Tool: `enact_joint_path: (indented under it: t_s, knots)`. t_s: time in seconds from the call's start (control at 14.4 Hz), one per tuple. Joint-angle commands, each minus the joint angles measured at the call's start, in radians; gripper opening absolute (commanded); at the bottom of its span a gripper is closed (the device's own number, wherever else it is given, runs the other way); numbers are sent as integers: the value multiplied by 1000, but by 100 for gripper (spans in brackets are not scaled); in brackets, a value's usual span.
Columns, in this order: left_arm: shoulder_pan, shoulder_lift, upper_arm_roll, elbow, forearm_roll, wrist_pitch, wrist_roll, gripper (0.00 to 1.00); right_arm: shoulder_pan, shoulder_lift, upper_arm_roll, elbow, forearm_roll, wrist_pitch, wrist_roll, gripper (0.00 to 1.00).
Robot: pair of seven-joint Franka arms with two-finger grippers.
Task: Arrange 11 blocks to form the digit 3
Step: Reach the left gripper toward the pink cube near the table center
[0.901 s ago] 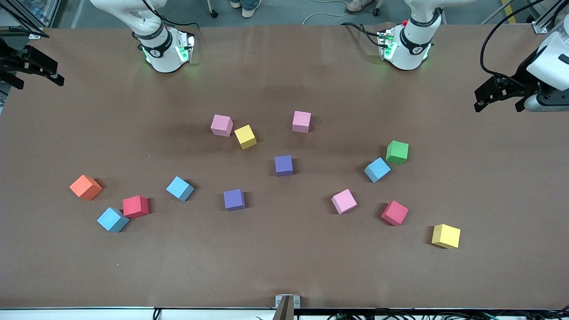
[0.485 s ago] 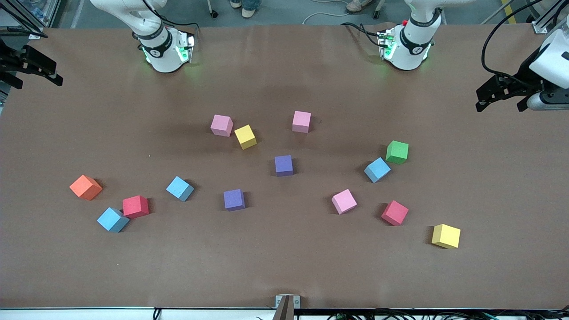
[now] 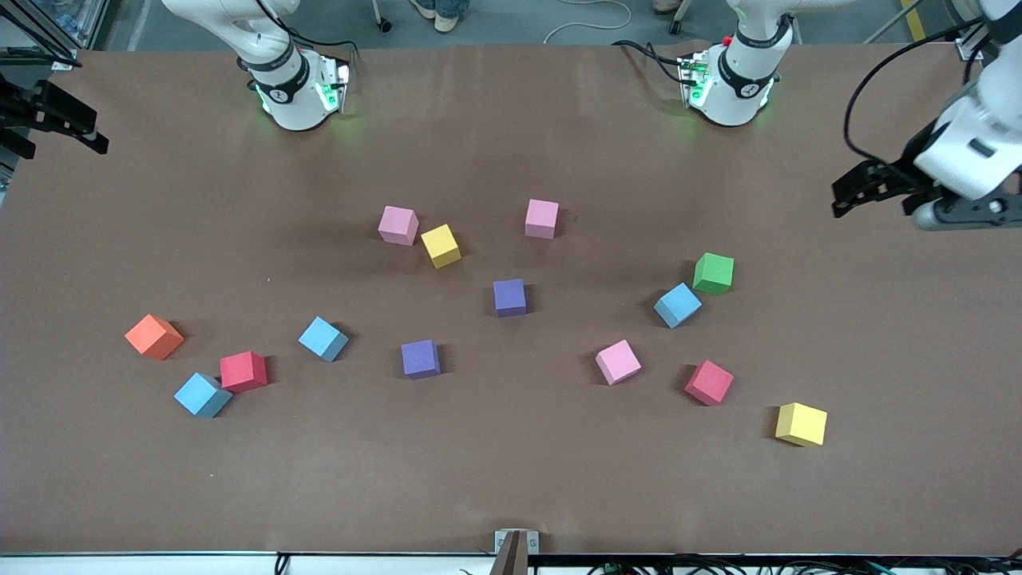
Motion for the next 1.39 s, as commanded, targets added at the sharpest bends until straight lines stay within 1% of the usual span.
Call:
enact_joint_path:
  t_s: [0.0,0.14,0.21,0.28,0.42,0.49,0.62,0.76,0.9,1.11,1.32]
  knots:
    - [-12,41,-86,-2,11,-6,-180,100,-12,27,4,14,-10,7,6,100]
    - [-12,77,-154,-19,16,21,-301,100,-18,56,4,14,-11,27,4,100]
    - [-12,81,-178,-53,13,64,-372,100,-26,69,4,8,-10,69,4,100]
    - [-12,80,-204,-99,7,115,-436,100,-37,101,4,10,-8,79,4,100]
    - [-12,81,-279,-182,6,224,-597,100,-73,195,4,16,5,90,3,100]
    - [-14,86,-312,-221,6,280,-688,100,-84,223,4,16,4,91,3,100]
    - [-12,130,-374,-251,5,340,-861,100,-78,229,6,25,-11,110,3,100]
    - [-26,190,-421,-254,3,380,-1011,100,-81,229,6,21,-11,111,15,100]
    - [-82,235,-425,-292,3,467,-1209,100,-92,231,6,13,-7,114,41,100]
    - [-149,279,-425,-357,5,584,-1516,100,-68,240,10,8,-1,131,212,100]
    - [-224,331,-424,-394,16,679,-1684,100,4,240,12,1,-1,130,411,100]
